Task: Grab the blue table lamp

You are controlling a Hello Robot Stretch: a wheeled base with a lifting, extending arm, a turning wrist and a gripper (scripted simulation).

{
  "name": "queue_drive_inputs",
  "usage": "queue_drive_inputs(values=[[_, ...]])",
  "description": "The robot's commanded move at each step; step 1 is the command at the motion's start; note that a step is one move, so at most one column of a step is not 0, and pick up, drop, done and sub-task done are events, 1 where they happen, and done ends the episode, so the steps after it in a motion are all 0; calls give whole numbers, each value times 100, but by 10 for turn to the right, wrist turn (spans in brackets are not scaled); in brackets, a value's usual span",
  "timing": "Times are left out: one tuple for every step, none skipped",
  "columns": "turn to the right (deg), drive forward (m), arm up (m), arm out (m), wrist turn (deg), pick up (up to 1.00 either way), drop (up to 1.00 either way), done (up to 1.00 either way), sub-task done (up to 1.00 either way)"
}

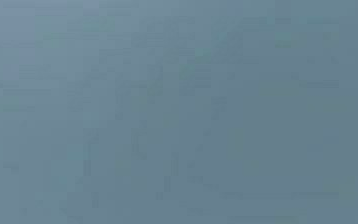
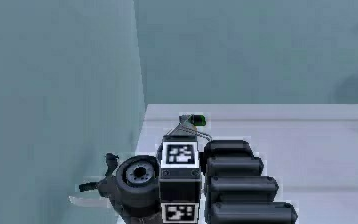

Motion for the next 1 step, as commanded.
queue_drive_inputs(values=[[0,0,0,0,450,0,0,0,0]])
